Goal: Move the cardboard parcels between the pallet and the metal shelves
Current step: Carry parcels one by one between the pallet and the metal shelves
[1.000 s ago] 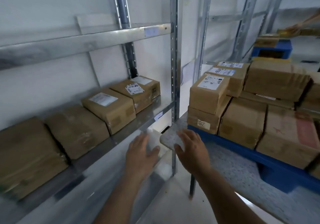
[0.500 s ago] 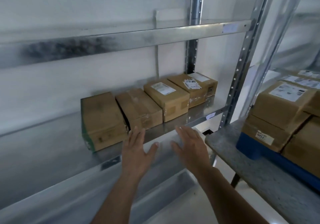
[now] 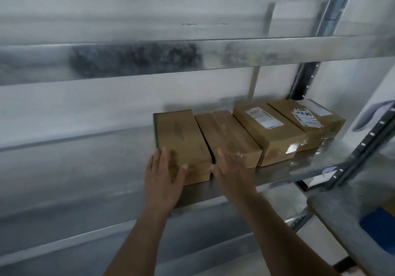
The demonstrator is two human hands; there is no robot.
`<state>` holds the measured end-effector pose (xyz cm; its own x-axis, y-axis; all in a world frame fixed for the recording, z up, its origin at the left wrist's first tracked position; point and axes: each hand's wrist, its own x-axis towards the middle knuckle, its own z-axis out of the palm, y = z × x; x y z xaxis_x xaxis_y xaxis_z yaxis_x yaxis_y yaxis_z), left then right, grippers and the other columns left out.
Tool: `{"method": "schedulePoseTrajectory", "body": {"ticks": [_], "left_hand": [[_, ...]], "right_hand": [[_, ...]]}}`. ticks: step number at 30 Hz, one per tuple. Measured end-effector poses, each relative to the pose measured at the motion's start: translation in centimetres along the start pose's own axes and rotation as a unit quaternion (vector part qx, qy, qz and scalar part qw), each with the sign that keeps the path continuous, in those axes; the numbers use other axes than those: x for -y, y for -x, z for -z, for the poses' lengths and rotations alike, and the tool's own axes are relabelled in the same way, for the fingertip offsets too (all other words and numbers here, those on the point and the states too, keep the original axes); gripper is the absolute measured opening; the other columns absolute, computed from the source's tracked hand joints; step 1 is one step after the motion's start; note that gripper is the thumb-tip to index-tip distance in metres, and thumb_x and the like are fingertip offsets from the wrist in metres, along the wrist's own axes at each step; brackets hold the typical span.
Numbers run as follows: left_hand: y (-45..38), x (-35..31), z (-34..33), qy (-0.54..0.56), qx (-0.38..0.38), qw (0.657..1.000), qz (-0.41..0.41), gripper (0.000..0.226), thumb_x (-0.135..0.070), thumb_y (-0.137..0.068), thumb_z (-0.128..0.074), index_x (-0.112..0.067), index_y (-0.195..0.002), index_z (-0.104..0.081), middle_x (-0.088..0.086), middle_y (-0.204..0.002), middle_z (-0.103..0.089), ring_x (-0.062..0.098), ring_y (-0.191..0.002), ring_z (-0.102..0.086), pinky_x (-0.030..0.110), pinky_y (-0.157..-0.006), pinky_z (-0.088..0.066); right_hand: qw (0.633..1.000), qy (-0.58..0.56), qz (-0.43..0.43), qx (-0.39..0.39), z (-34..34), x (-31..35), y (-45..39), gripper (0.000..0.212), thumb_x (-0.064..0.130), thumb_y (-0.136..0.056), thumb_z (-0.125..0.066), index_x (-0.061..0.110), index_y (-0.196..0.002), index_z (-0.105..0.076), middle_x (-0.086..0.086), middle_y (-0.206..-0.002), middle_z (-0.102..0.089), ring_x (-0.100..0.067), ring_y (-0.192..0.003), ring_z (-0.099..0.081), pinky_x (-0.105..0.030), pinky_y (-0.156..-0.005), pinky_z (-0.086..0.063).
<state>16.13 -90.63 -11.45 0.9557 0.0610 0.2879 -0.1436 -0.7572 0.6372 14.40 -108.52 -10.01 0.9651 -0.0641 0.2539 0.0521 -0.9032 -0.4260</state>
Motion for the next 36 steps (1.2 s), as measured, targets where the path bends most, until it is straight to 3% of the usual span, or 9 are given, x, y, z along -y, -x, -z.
{"method": "schedulePoseTrajectory", "body": {"ticks": [6, 10, 14, 18, 22, 26, 29, 33, 36], "left_hand": [[-3.1, 3.0, 0.1, 0.049, 0.035, 0.996, 0.069, 0.07, -0.052, -0.093, -0.042, -0.02, -0.15, -0.017, 0.004, -0.156, -0.021, 0.023, -0.141, -0.021, 0.036, -0.112, -0.018], [-4.0, 4.1, 0.1, 0.09, 0.082, 0.989, 0.089, 0.054, -0.053, -0.093, -0.038, -0.032, -0.143, -0.029, -0.002, -0.136, -0.051, 0.023, -0.119, -0.051, 0.035, -0.094, -0.041], [-3.6, 4.9, 0.7, 0.091, 0.037, 0.993, 0.067, 0.038, -0.049, -0.094, -0.04, -0.031, -0.127, -0.047, -0.004, -0.119, -0.061, 0.02, -0.106, -0.058, 0.032, -0.082, -0.046], [-2.4, 5.0, 1.6, 0.094, 0.038, 0.992, 0.074, 0.037, -0.044, -0.094, -0.043, -0.029, -0.127, -0.048, -0.011, -0.114, -0.056, 0.016, -0.104, -0.055, 0.031, -0.082, -0.044], [-1.1, 4.6, 2.6, 0.13, 0.061, 0.986, 0.083, 0.04, -0.038, -0.094, -0.048, -0.028, -0.133, -0.044, -0.008, -0.113, -0.05, 0.014, -0.103, -0.051, 0.03, -0.085, -0.042], [1.0, 4.3, 3.6, 0.182, 0.08, 0.972, 0.122, 0.056, -0.029, -0.093, -0.055, -0.022, -0.144, -0.032, -0.001, -0.133, -0.041, 0.015, -0.117, -0.046, 0.032, -0.104, -0.037], [2.7, 4.0, 4.0, 0.207, 0.076, 0.969, 0.114, 0.057, -0.014, -0.091, -0.059, -0.023, -0.142, -0.036, -0.003, -0.136, -0.042, 0.017, -0.123, -0.045, 0.031, -0.105, -0.036], [4.9, 3.2, 4.4, 0.25, 0.071, 0.961, 0.093, 0.061, 0.0, -0.086, -0.057, -0.052, -0.115, -0.045, -0.033, -0.106, -0.061, -0.011, -0.099, -0.055, 0.002, -0.076, -0.039], [7.1, 1.9, 4.7, 0.272, 0.079, 0.956, 0.076, 0.066, -0.001, -0.088, -0.056, -0.061, -0.11, -0.04, -0.049, -0.097, -0.055, -0.025, -0.094, -0.05, -0.004, -0.066, -0.038]], "right_hand": [[0.997, -0.049, -0.047, 0.035, -2.5, 2.2, -3.4, 0.053, 0.037, -0.098, -0.039, 0.014, -0.146, -0.029, -0.006, -0.146, -0.04, -0.022, -0.131, -0.04, -0.036, -0.103, -0.034], [0.995, -0.068, -0.067, 0.032, -3.5, 2.8, -4.2, 0.051, 0.033, -0.098, -0.04, 0.013, -0.144, -0.033, -0.007, -0.143, -0.043, -0.021, -0.13, -0.04, -0.036, -0.104, -0.034], [0.989, -0.11, -0.097, 0.007, -3.6, 3.1, -4.0, 0.051, 0.034, -0.096, -0.043, 0.015, -0.144, -0.036, -0.007, -0.136, -0.05, -0.02, -0.125, -0.044, -0.036, -0.103, -0.037], [0.984, -0.136, -0.116, 0.024, -3.6, 3.1, -3.3, 0.053, 0.036, -0.094, -0.047, 0.018, -0.143, -0.036, -0.007, -0.126, -0.055, -0.02, -0.115, -0.051, -0.04, -0.097, -0.043], [0.954, -0.244, -0.15, 0.089, -3.1, 3.0, -2.5, 0.061, 0.033, -0.095, -0.047, 0.019, -0.149, -0.023, -0.007, -0.144, -0.041, -0.012, -0.115, -0.046, -0.03, -0.09, -0.04], [0.937, -0.286, -0.139, 0.145, -2.5, 2.7, -0.8, 0.063, 0.03, -0.098, -0.043, 0.022, -0.152, -0.011, -0.004, -0.152, -0.032, -0.016, -0.127, -0.041, -0.031, -0.099, -0.036], [0.933, -0.306, -0.113, 0.154, -2.3, 2.4, 1.1, 0.064, 0.027, -0.099, -0.043, 0.024, -0.152, -0.008, 0.002, -0.155, -0.024, -0.018, -0.139, -0.029, -0.035, -0.112, -0.027], [0.928, -0.33, -0.102, 0.14, -1.8, 1.8, 3.8, 0.064, 0.025, -0.099, -0.044, 0.03, -0.152, -0.009, 0.007, -0.155, -0.024, -0.014, -0.14, -0.028, -0.031, -0.112, -0.025], [0.935, -0.316, -0.11, 0.118, -0.9, 1.1, 6.2, 0.062, 0.03, -0.099, -0.044, 0.034, -0.151, -0.011, 0.01, -0.153, -0.028, -0.012, -0.137, -0.032, -0.026, -0.106, -0.027]]}}
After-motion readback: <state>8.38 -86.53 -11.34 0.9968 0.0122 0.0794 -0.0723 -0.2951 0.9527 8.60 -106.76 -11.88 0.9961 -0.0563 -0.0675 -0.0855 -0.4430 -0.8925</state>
